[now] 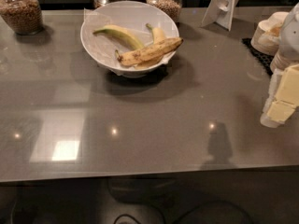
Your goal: Pick banana from white bowl
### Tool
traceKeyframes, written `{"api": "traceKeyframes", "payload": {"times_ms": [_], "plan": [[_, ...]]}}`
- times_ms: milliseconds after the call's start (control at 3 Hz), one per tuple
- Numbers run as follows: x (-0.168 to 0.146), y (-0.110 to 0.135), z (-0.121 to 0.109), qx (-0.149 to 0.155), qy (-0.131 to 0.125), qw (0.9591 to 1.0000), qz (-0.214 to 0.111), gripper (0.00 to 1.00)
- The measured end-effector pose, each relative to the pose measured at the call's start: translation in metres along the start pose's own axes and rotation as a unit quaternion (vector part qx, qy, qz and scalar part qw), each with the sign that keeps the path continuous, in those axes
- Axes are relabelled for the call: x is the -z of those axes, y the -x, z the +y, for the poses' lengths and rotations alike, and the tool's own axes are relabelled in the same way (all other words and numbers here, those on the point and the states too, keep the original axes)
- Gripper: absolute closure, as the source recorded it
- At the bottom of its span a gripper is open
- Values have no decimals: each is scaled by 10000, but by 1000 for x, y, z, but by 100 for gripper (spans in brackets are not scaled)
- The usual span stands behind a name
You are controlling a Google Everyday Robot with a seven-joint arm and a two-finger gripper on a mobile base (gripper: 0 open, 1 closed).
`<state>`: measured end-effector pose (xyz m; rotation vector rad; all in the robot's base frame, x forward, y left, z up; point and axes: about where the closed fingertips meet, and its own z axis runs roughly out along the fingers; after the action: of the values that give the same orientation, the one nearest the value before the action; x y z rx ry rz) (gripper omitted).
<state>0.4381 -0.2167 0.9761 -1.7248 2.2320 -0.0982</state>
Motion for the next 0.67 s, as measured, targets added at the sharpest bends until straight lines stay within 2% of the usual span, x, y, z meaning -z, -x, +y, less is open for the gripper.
{"api": "traceKeyframes", "payload": {"times_ms": [333, 667], "plan": [[0, 0, 0, 0, 0, 10000, -1, 0], [-10, 24, -19, 33, -74, 9986, -527, 0]]}}
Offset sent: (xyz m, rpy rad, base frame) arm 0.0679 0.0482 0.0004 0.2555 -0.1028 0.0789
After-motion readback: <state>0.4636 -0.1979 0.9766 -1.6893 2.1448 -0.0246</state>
